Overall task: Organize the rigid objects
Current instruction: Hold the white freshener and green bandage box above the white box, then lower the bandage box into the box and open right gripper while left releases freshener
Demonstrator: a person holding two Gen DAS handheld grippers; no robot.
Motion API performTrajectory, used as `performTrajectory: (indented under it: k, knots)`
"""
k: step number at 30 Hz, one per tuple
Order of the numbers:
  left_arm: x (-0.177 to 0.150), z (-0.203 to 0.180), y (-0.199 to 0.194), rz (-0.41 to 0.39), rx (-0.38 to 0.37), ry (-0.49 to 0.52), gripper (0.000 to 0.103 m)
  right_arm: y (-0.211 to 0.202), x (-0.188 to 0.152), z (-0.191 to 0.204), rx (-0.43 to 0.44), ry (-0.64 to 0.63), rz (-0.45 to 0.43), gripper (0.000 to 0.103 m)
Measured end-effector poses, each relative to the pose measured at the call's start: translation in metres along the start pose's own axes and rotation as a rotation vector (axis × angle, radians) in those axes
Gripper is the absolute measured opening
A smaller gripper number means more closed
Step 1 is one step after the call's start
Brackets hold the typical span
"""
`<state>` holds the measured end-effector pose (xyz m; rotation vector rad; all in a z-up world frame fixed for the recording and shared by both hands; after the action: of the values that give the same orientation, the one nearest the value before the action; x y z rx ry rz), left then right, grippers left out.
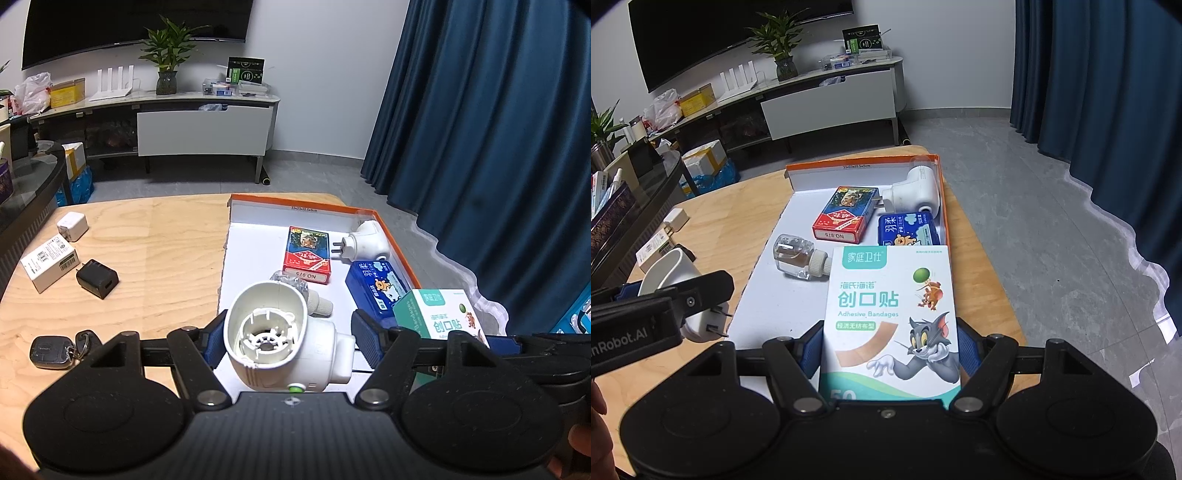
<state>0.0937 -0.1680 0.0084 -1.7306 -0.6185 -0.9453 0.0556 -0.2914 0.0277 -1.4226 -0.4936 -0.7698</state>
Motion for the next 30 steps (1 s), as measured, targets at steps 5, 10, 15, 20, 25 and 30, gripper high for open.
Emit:
performTrajectory:
  k: [5, 10, 15, 20, 25, 30]
  knots:
    - [-0.001, -0.001, 0.001, 0.004, 0.000, 0.001, 0.070, 0.001, -0.001, 0.000, -0.001, -0.001, 0.002, 0.084]
    - [-0.002, -0.001, 0.001, 0.006, -0.002, 0.001, 0.070, 0.000, -0.001, 0.000, -0.002, -0.001, 0.004, 0.084]
    - [-0.004, -0.002, 0.003, 0.013, -0.006, 0.002, 0.070, 0.004, -0.003, -0.001, -0.003, 0.000, 0.011, 0.084]
    - [-0.006, -0.002, 0.003, 0.017, -0.007, 0.004, 0.070, 0.006, -0.004, 0.000, -0.007, -0.004, 0.015, 0.084]
    - [-0.007, -0.002, 0.005, 0.023, -0.008, 0.005, 0.070, 0.008, -0.004, -0.001, -0.009, -0.004, 0.017, 0.084]
    - [-0.010, -0.004, 0.008, 0.036, -0.010, 0.007, 0.070, 0.010, -0.005, -0.003, -0.011, -0.009, 0.018, 0.072]
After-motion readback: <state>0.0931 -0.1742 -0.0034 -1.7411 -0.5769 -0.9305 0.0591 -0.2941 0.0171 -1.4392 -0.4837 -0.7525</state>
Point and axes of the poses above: each gripper's, at about its wrist camera, not at the fingertips, and y roughly the way its jaws point, z to its left, x to its top, the point moved 4 cm from there along y, roughly the way its jaws point, and after that the axes turned 6 degrees about -z, right-handed, at the moved point
